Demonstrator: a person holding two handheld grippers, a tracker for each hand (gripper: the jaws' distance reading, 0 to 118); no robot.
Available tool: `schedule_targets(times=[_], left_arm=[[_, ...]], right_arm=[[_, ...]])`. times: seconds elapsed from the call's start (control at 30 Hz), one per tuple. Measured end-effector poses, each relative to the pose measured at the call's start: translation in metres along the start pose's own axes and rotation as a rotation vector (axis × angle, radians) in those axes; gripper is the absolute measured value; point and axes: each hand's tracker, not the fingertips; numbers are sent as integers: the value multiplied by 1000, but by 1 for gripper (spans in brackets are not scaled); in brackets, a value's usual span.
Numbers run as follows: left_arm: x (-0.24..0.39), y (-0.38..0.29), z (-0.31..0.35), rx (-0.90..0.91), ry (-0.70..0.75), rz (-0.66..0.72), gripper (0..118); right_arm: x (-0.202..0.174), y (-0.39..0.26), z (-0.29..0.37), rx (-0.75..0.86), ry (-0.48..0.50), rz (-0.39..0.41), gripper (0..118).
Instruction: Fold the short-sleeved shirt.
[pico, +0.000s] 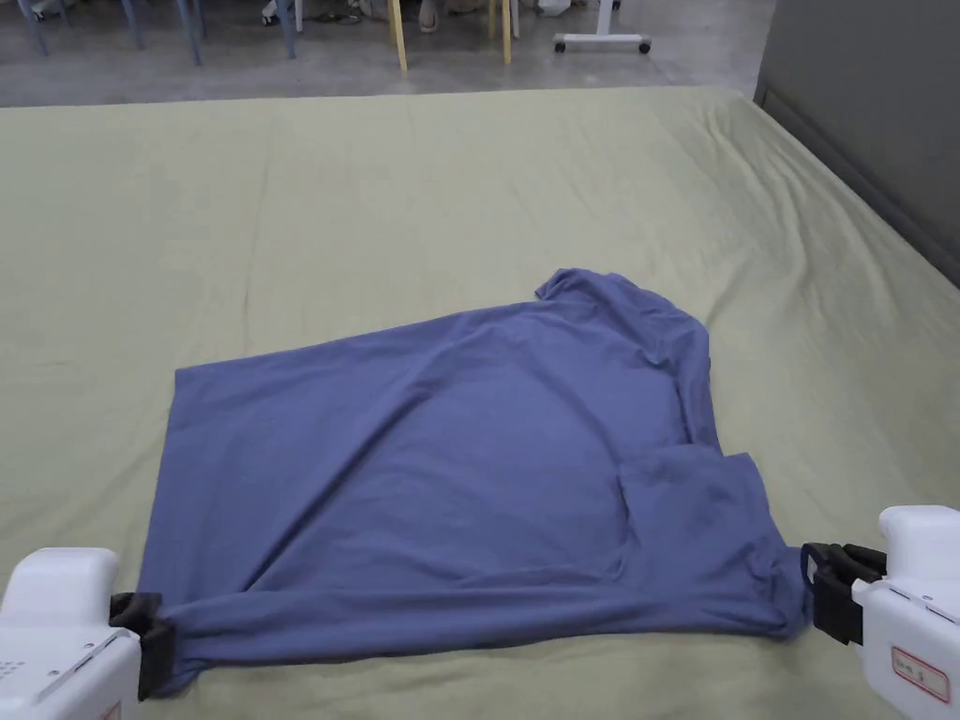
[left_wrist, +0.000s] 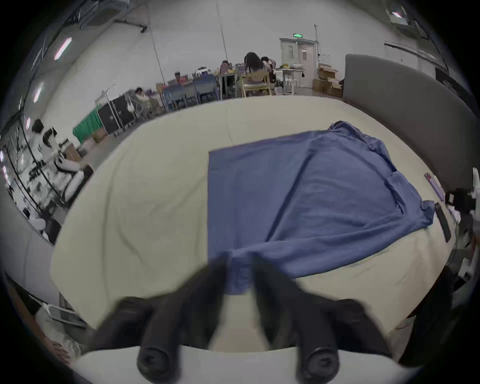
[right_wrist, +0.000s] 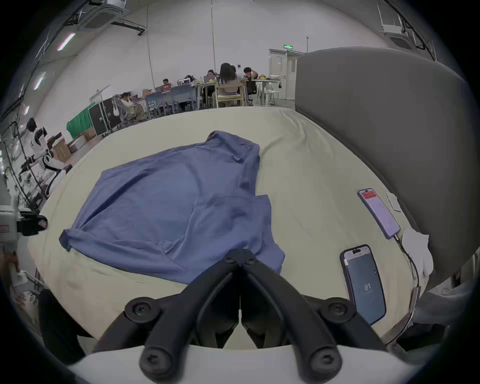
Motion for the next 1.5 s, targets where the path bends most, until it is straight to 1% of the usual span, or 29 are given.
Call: schedule_targets(times=[0.03,0.07,0.1,0.17,0.3,0.33,0.37,0.4,0.47,0.5,0.53,0.6,0.73,0.77,0.8,0.83,0.87,0.93,1.0,1.1,1.17,1.2,1.23,1.27,1.3,1.33,1.37,1.43,1.5], left_arm=[[-2,1,-11,-43,-20,33,67],[-6,-2,-23,-104,-24,49,80],[-9,-6,-32,-115,-24,35,80],[-7,-9,-51,-156,33,-4,80],[-9,-13,-72,-197,2,-20,80],[-9,-14,-75,-198,0,-33,76],[-9,-15,-76,-194,4,-43,55],[-10,-17,-76,-173,12,-49,2],[-11,-15,-79,-129,36,2,2],[-19,-16,-83,-166,-11,77,2],[-23,-15,-86,-199,-72,109,2],[-22,-16,-83,-146,-13,97,2],[-17,-16,-76,-133,-16,96,2],[-17,-16,-74,-127,-14,97,2],[-16,-16,-71,-113,-13,100,2],[-14,-13,-66,-97,-13,110,2],[-14,-12,-64,-88,-22,117,2],[-14,-11,-60,-76,-24,129,2],[-12,-9,-58,-72,-27,131,2],[-11,-9,-58,-70,-24,129,2],[-11,-9,-62,-73,-25,136,2],[-10,-10,-63,-73,-25,138,2],[-10,-10,-64,-78,-24,140,2],[-10,-11,-64,-84,-21,141,2],[-10,-11,-64,-86,-24,143,2],[-10,-12,-63,-84,-21,145,2],[-10,-11,-61,-84,-20,150,2],[-10,-8,-61,-81,-22,160,2],[-10,0,-57,-71,-17,164,2]], right_arm=[[0,0,-2,-4,6,-1,3],[-1,-1,-4,-8,14,-6,3],[-2,0,-4,-13,21,-9,3],[-4,-2,-8,-27,28,-2,3],[-7,-9,-19,-57,30,18,3],[-8,-10,-22,-67,33,18,3],[-9,-10,-22,-76,34,21,3],[-10,-11,-25,-85,33,26,3],[-11,-14,-32,-111,32,37,3],[-11,-16,-36,-121,38,36,3],[-11,-18,-40,-128,39,34,3],[-12,-20,-45,-143,44,34,3],[-10,-17,-47,-159,55,9,3],[-10,-15,-46,-159,55,-7,13],[-8,-13,-46,-163,42,-16,62],[-5,-12,-48,-179,39,-29,102],[-1,-12,-48,-172,45,-44,118],[9,-11,-48,-144,48,-93,118],[17,-9,-54,-191,63,-156,118],[22,-10,-68,-227,50,-184,118],[31,-22,-95,-290,63,-236,116],[34,-25,-102,-304,84,-258,70],[36,-27,-103,-289,100,-267,17],[31,-28,-99,-266,0,-232,10],[31,-30,-94,-205,9,-236,9],[31,-29,-89,-195,86,-285,9],[30,-28,-86,-204,83,-272,9],[19,-20,-76,-180,65,-200,9],[18,-11,-69,-146,73,-202,9]])
